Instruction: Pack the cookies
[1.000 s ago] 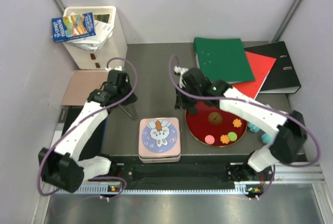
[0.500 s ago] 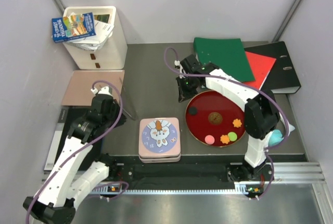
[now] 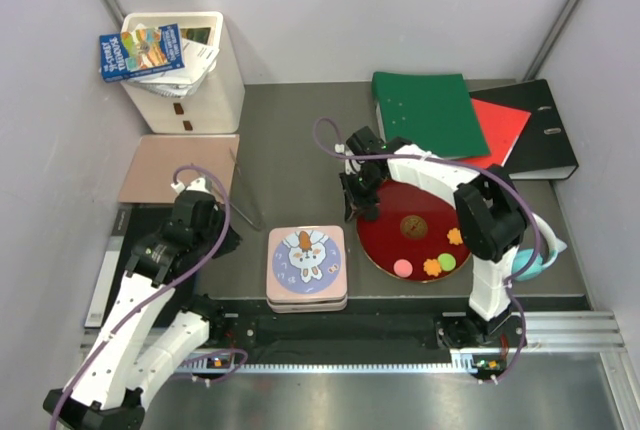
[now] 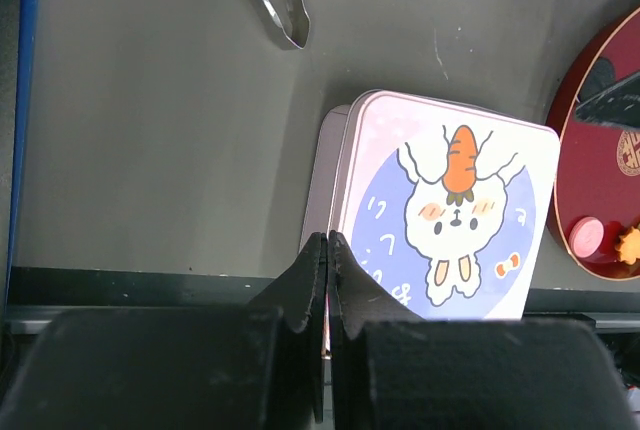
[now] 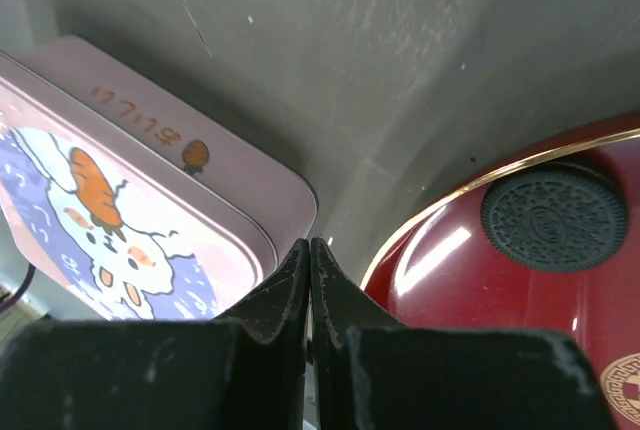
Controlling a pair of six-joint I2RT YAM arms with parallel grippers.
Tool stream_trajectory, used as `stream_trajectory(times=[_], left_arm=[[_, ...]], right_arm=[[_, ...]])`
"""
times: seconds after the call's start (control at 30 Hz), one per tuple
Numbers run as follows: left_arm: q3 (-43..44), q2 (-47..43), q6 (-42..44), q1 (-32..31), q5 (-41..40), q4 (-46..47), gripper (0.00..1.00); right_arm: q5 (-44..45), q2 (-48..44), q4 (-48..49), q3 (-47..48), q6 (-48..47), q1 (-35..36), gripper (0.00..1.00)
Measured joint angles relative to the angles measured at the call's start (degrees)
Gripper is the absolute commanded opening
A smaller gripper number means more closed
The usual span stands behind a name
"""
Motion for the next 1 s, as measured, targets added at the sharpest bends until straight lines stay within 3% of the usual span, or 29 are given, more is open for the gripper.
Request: stream_trajectory(times=[0.57, 1.0], left_arm=[[-1.0, 1.8, -1.7, 0.0, 0.9, 0.3, 0.0], [-1.5, 4.0, -2.0, 0.0, 1.1, 1.0, 0.01]], right_arm=[[-9.9, 1.4, 5.6, -4.5, 0.6, 0.0, 0.0], [-10.4, 1.6, 6.9, -5.3, 0.5, 0.0, 0.01]])
